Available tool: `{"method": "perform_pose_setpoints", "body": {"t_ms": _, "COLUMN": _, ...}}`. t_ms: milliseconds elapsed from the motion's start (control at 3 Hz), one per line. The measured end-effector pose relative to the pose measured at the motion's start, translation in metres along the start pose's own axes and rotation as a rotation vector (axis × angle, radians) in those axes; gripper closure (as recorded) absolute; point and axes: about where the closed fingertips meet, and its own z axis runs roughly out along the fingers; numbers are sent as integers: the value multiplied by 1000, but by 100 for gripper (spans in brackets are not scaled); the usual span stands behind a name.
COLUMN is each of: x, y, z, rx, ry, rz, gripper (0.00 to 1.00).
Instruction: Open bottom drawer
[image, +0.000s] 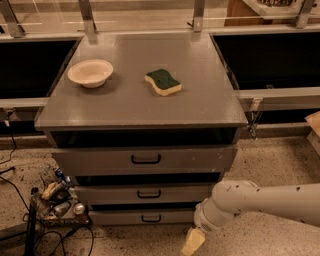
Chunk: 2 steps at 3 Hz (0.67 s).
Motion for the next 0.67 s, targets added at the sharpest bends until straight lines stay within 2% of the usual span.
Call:
{"method": "perform_pose_setpoints", "body": {"t_ms": 333, "x": 0, "y": -22, "z": 29, "rx": 30, "ry": -11, "rz": 34, "gripper": 0}}
{"method": "perform_pose_setpoints", "body": {"t_ms": 667, "x": 4, "y": -61, "z": 74, "rx": 58, "ry": -24, "rz": 130, "gripper": 0}}
